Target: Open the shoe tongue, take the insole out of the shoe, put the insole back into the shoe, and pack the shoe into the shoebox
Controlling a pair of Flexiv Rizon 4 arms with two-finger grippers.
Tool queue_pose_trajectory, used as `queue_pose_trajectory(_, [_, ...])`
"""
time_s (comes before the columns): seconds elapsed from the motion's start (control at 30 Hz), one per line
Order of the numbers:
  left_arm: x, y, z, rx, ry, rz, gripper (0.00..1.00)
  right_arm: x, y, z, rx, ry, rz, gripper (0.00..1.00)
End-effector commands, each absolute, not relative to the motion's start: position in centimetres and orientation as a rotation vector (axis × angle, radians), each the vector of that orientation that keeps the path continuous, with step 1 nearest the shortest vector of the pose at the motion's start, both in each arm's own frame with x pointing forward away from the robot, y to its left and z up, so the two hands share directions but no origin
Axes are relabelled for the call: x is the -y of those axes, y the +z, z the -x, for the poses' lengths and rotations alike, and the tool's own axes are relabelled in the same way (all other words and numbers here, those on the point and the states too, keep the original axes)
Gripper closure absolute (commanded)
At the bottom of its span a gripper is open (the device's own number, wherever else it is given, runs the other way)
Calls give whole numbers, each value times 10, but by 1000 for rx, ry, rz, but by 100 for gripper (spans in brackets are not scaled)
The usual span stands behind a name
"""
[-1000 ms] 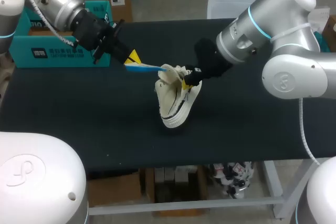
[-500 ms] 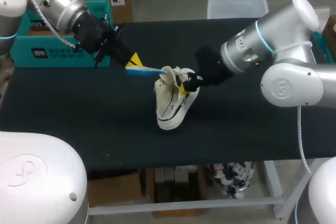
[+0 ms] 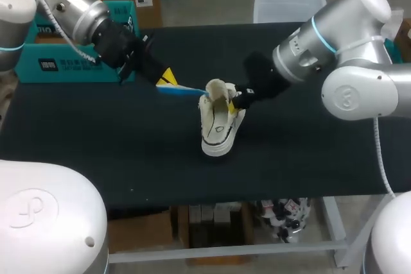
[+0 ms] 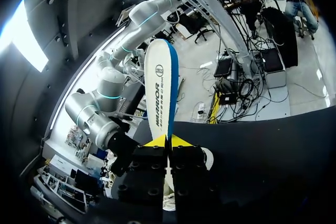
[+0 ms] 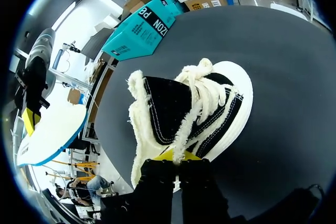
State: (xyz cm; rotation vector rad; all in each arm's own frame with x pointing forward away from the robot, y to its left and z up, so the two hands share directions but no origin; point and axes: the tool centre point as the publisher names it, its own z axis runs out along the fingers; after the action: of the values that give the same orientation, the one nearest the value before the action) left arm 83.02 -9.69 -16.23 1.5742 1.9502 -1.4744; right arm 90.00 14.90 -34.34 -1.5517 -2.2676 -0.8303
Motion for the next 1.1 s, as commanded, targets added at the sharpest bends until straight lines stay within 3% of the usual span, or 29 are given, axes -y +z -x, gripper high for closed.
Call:
queue_pose_trajectory(0.03, [100, -167, -831, -1944, -1505, -1563, 100, -145, -348, -906, 2252, -824, 1548, 100])
queue_pose_trajectory(0.1, [100, -166, -829, -1937, -1522, -1557, 100, -143, -348, -905, 2254, -808, 1577, 96])
queue_pose_trajectory(0.13, [101, -166, -827, -1936, -1523, -1557, 100, -141, -348, -903, 2255, -806, 1591, 5])
queue_pose_trajectory(0.17, [102, -166, -825, -1933, -1532, -1557, 100, -140, -346, -901, 2260, -795, 1620, 0])
queue_pose_trajectory(0.7, [112, -174, -805, -1839, -1570, -1635, 100, -114, -317, -867, 2012, -691, 2101, 0])
queue_pose_trajectory(1.1, [116, -185, -787, -1742, -1572, -1797, 100, -113, -318, -858, 2004, -709, 2070, 0])
